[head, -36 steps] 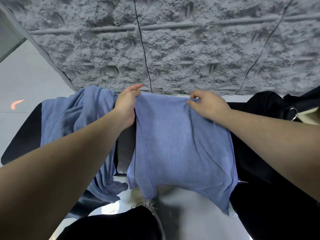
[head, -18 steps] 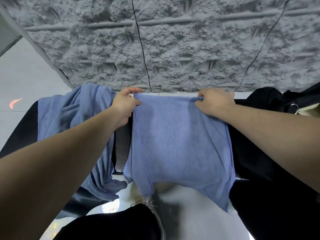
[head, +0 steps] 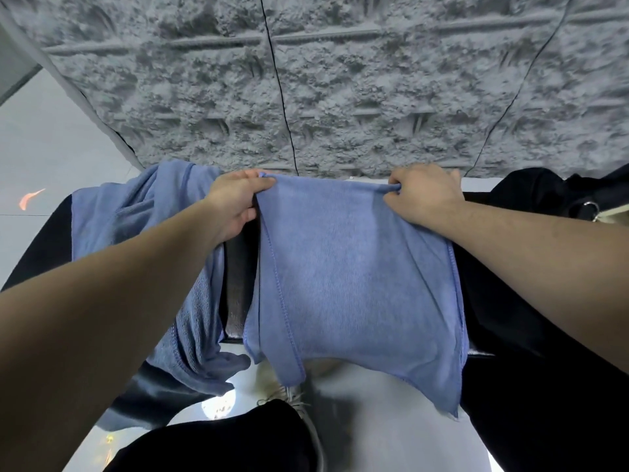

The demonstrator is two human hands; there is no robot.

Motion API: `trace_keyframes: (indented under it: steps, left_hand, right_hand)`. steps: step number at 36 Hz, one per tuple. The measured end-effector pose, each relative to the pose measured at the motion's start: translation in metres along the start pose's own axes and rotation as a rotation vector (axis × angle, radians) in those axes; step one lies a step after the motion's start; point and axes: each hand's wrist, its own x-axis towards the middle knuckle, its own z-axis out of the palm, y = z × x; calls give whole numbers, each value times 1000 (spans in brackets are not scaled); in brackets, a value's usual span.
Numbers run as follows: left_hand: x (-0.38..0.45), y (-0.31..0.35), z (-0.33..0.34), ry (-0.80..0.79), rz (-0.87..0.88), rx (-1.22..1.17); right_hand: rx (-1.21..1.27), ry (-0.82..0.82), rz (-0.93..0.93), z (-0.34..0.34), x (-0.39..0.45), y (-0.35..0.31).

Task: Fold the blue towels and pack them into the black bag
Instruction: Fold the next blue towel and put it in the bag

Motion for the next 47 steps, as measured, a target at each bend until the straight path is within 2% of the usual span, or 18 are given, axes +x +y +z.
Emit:
trace_keyframes:
  steps: [6, 11, 14, 21, 27, 31, 40, 44, 47]
  left_hand:
    - [2, 1, -7, -72, -29, -122]
    - [-4, 7, -6, -111, -73, -108]
    - [-3, 13, -5, -110, -35, -79]
    - [1, 15, -7, -38, 37, 148]
    - [6, 10, -11, 132, 128, 117]
    - [8, 2, -13, 103, 56, 110]
    - [7, 5, 5, 87, 175, 635]
    - [6, 4, 12, 184, 225, 593]
    - [-4, -1, 14, 269, 215, 559]
  right_hand:
    - [6, -6, -2, 1, 3, -1]
    - [4, 0, -21, 2, 3, 0]
    - [9, 0, -16, 3, 3, 0]
    - [-2, -15, -6, 8, 1, -2]
    - [-17, -25, 19, 7, 3, -1]
    - [-10, -7, -9, 7, 3, -1]
    - [16, 32, 33, 7, 9, 0]
    - [72, 80, 44, 8, 4, -2]
    - [101, 142, -27, 6, -8, -3]
